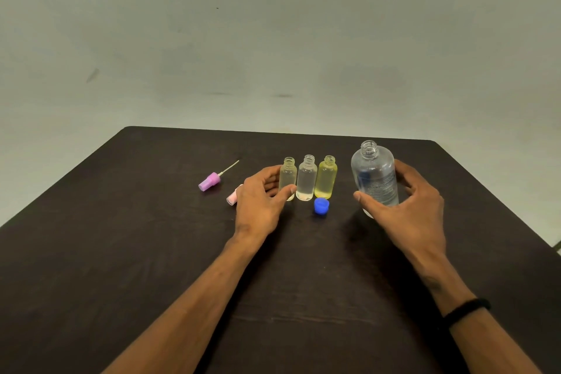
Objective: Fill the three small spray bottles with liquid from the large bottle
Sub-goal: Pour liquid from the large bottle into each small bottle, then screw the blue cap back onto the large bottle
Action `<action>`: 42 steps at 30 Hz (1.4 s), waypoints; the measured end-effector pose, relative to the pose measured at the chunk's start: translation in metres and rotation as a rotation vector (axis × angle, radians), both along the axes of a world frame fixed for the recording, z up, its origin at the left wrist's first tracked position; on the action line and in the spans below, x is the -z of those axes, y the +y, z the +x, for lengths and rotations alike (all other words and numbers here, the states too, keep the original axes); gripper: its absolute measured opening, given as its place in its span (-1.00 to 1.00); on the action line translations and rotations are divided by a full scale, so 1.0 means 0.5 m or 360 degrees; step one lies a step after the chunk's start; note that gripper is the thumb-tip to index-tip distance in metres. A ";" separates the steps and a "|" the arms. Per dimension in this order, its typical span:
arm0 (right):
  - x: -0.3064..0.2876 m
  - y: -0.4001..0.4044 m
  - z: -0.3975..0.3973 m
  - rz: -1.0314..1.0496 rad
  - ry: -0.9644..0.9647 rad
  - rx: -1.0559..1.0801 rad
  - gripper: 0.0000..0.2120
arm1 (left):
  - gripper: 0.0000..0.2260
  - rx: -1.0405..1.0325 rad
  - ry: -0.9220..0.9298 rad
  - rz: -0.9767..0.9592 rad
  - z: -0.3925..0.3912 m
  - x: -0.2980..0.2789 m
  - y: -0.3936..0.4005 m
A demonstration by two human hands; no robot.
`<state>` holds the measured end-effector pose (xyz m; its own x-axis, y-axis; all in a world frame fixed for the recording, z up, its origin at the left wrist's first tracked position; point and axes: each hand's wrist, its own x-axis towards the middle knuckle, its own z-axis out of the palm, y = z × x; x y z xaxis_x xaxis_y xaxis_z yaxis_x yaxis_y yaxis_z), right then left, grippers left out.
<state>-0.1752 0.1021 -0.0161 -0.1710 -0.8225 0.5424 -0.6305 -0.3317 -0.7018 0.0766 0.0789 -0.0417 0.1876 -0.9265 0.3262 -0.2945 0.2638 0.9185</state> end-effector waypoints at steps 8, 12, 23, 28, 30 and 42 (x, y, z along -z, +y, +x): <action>0.002 -0.003 -0.001 0.0025 -0.0009 0.0008 -0.22 | -0.50 0.0027 0.0030 -0.0003 -0.001 0.004 -0.012; 0.006 -0.008 -0.006 0.0023 -0.0043 0.0022 -0.23 | -0.33 -0.0140 0.0027 -0.0075 -0.005 -0.002 0.001; 0.011 -0.016 -0.011 0.0026 -0.0248 0.0029 -0.27 | -0.61 0.0093 -0.0952 -0.0483 -0.056 0.006 0.070; 0.014 -0.019 -0.014 0.0036 -0.0266 0.0021 -0.24 | -0.56 0.0231 -0.1150 -0.0324 -0.058 0.015 0.062; 0.016 -0.021 -0.015 0.0043 -0.0264 0.0024 -0.23 | -0.55 0.0243 -0.1187 -0.0279 -0.059 0.017 0.060; 0.013 -0.014 -0.009 0.0110 -0.0300 0.0020 -0.25 | -0.58 0.0240 -0.1165 -0.0363 -0.060 0.011 0.065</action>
